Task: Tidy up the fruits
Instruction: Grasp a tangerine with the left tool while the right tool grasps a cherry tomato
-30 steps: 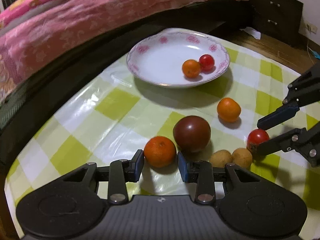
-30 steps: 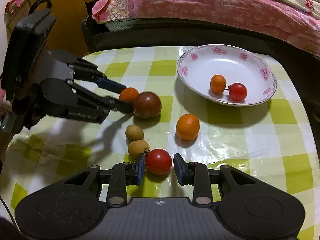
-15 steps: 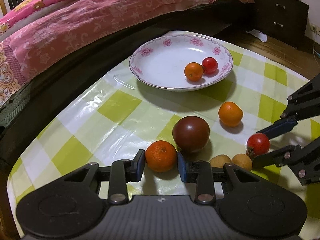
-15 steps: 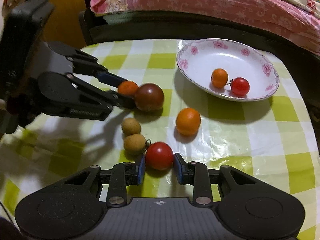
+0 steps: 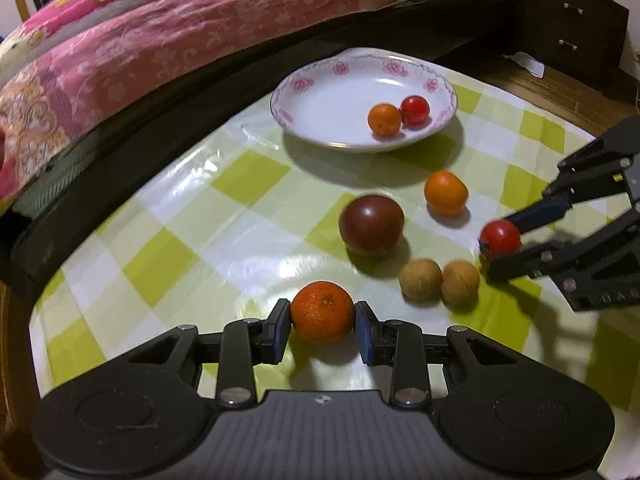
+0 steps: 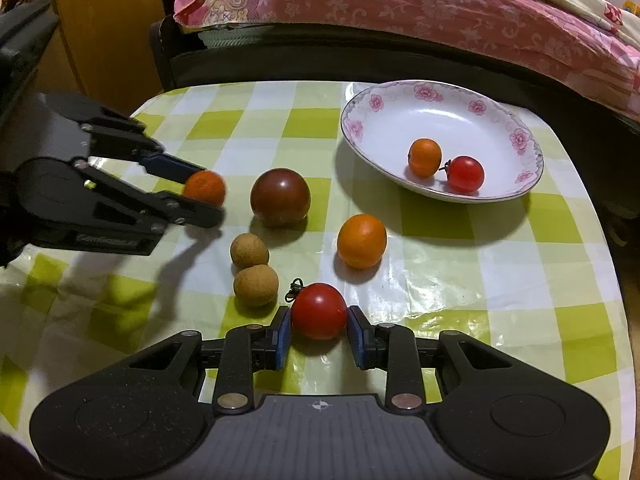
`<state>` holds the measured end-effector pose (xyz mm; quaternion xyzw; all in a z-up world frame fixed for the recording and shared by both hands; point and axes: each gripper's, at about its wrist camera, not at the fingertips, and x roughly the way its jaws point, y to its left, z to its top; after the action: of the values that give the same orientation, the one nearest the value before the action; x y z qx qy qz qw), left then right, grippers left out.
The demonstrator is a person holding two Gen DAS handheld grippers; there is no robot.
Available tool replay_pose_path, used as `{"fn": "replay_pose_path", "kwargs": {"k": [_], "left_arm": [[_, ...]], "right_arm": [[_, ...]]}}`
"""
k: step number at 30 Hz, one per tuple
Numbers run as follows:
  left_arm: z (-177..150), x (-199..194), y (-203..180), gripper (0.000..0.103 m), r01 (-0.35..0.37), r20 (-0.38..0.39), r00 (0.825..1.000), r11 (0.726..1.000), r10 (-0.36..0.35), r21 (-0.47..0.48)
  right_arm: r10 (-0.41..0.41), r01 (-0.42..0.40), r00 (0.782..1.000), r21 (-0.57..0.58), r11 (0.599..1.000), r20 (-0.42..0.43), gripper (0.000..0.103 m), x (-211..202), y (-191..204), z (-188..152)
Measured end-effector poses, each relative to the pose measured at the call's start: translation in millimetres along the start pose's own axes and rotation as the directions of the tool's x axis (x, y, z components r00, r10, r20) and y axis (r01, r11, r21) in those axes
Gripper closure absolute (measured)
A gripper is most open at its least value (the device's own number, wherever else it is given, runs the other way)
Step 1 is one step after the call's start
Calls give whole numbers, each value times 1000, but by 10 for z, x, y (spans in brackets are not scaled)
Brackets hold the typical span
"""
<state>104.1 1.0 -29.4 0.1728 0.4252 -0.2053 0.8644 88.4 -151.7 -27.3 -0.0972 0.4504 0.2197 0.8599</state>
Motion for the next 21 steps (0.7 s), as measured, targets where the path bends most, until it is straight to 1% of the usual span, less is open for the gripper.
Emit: {"fn": "replay_pose_path", "kwargs": {"k": [2, 3, 10, 12, 14, 15, 18, 20, 21], "left_arm": [[-51, 7, -33, 62, 5, -8, 1000, 1000, -5, -3], [-68, -5, -54, 62, -5, 1, 1000, 1000, 5, 6], [-76, 0, -73, 60, -5, 10, 1000, 1000, 4, 26], [-84, 2, -62, 58, -6, 14, 1000, 1000, 5, 23], [-92, 3, -52, 54, -11, 18, 1000, 1000, 11, 22], [-96, 3, -51, 54, -14, 20, 1000, 1000, 13, 21], [-98, -1, -65, 54, -19, 21, 1000, 1000, 18, 20], [-94, -1, -76, 58, -20, 19, 1000, 1000, 20, 17], [-89, -2, -82, 60, -15, 16, 1000, 1000, 15, 15]], "right_arm": [[-1, 1, 1000, -2, 1000, 1, 77, 0, 3, 1], [-2, 2, 1000, 0, 1000, 3, 76, -1, 3, 2], [-2, 2, 1000, -9, 1000, 14, 74, 3, 20, -5], [-2, 2, 1000, -5, 1000, 15, 73, 5, 15, 3], [-4, 4, 1000, -4, 1000, 14, 72, 9, 13, 8], [-2, 2, 1000, -3, 1000, 13, 72, 13, 7, 14], [-6, 6, 1000, -4, 1000, 15, 72, 14, 12, 14], [-8, 8, 1000, -6, 1000, 12, 73, 17, 15, 16], [-10, 10, 1000, -4, 1000, 10, 77, 15, 18, 18]]}}
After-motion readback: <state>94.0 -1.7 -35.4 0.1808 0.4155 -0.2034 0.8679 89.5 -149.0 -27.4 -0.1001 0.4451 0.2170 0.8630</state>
